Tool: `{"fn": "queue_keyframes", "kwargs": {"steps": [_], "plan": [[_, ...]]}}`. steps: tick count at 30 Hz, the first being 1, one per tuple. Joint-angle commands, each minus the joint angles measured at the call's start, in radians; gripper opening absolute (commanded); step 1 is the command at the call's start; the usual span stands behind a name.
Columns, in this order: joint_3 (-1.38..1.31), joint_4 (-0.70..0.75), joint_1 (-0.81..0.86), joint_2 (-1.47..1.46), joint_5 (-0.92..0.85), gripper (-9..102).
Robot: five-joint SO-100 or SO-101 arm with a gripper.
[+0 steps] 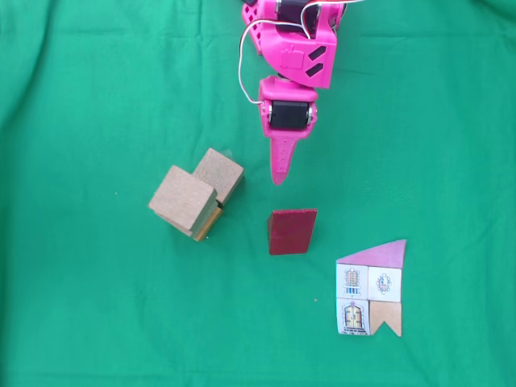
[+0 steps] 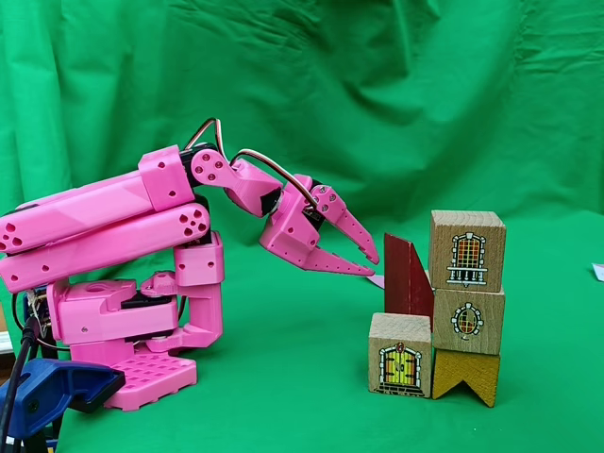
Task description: Grasp some building blocks and build the house on the picture.
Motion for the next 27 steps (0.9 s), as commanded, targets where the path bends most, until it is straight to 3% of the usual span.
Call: {"fn": "queue_keyframes", "kwargs": {"steps": [1, 20, 27], "plan": [[0.012, 0.003, -0.002, -0.003, 0.005, 0], [-0.012, -0.006, 0.005, -0.018, -0.011, 0], [-0.137, 0.005, 0.009, -0.021, -0.011, 0]]}}
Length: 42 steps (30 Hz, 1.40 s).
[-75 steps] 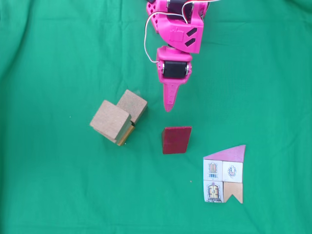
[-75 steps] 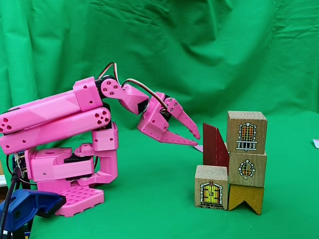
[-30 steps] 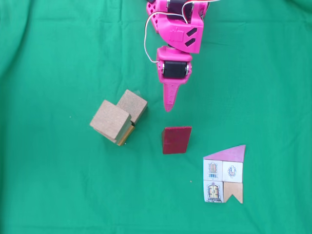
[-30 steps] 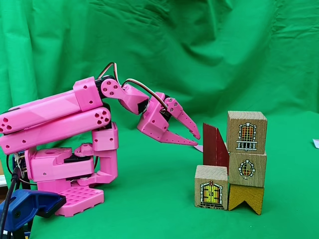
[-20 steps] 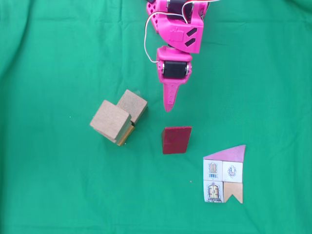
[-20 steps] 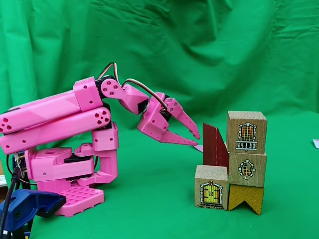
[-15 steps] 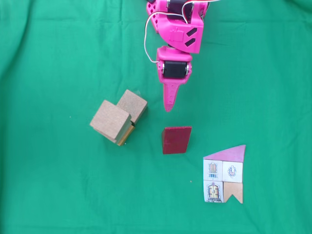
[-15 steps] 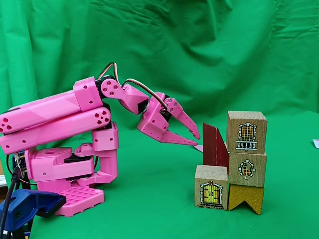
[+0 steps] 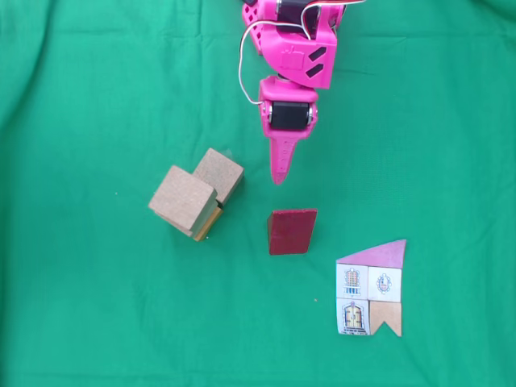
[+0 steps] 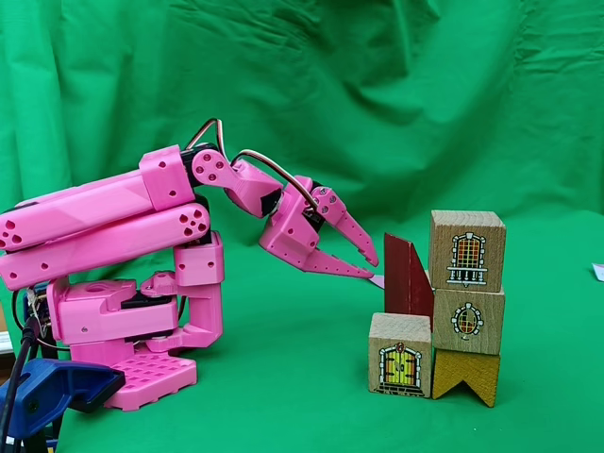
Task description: Grasp some building blocks and build the house on the picture.
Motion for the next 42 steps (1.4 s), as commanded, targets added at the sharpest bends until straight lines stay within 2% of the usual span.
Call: {"fn": "queue_keyframes", "kwargs": {"steps": [1, 9, 32, 42], "plan": [[-0.087, 0.005, 0.008, -0.002, -0.006, 0], [-0.245, 0.005, 0.009, -0.061, -0.008, 0], [-0.888, 0.005, 0.014, -0.584, -0.008, 0], [-1.118, -0.002, 0.158, -0.839, -0.008, 0]]}}
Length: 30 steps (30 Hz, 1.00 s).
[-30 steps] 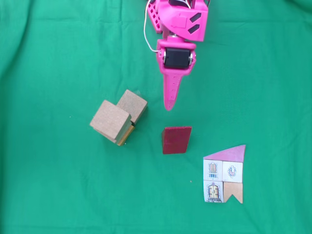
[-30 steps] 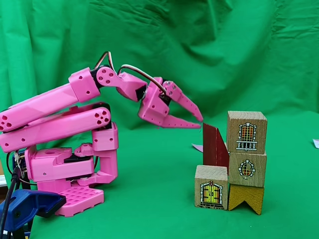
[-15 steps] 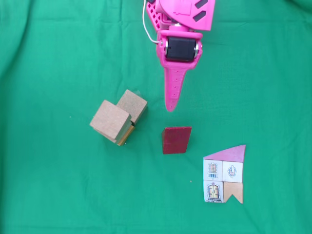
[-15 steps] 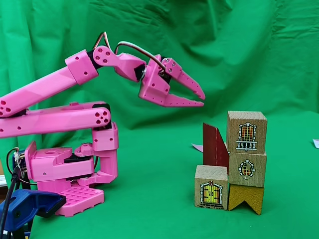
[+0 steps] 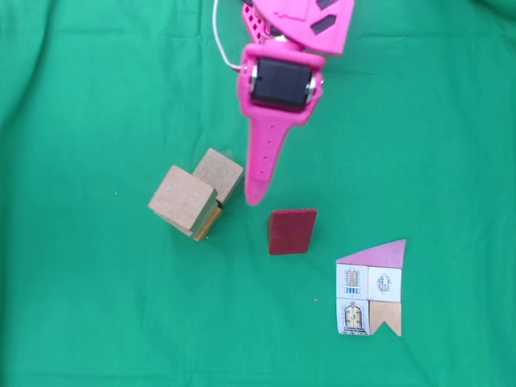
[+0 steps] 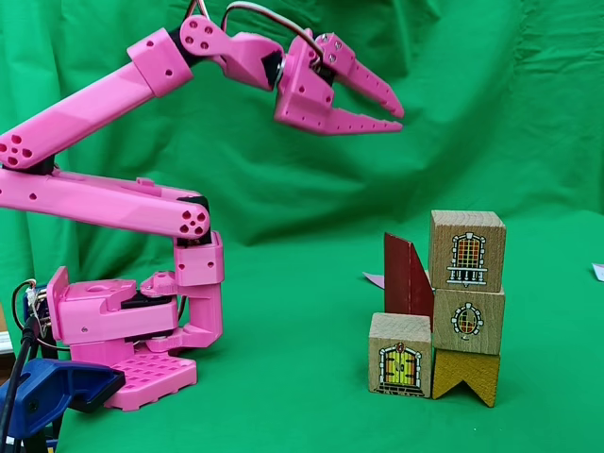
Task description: Grasp some building blocks and build the house on the picture.
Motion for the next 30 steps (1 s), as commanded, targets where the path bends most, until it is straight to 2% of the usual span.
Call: {"fn": "queue_keyframes", "kwargs": {"steps": [1, 15, 30], "plan": [[-0.094, -0.009, 0.061, -0.074, -0.008, 0], [-0.229, -0.012, 0.313, -0.29, -0.008, 0], [-0.319, 0.011, 0.341, -0.431, -0.006, 0]]}}
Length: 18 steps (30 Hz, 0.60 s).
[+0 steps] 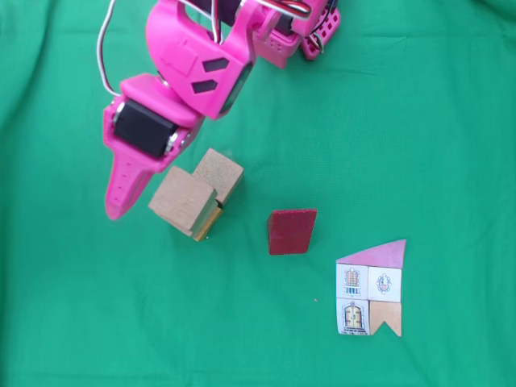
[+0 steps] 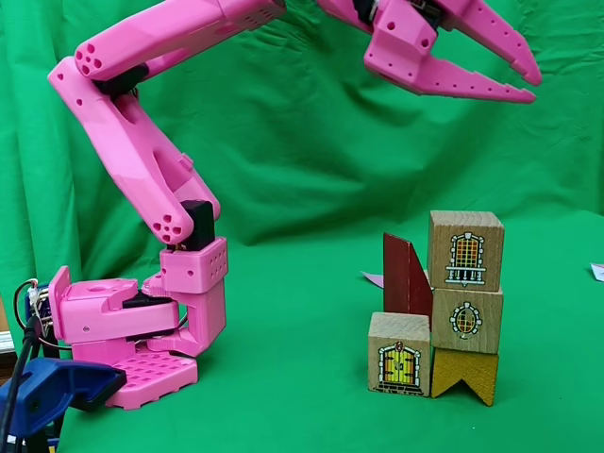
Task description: Grasp some building blocks and build the house on the picture.
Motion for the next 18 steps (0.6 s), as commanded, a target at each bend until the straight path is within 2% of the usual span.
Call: {"fn": "queue_keyframes", "kwargs": {"steps": [1, 8, 18], "plan": [[-0.048, 0.021, 0.0, 0.0, -0.006, 0], [-0.124, 0.238, 0.0, -0.02, 0.003, 0], [-0.336, 0.417, 0.0, -0.199, 0.006, 0]]}}
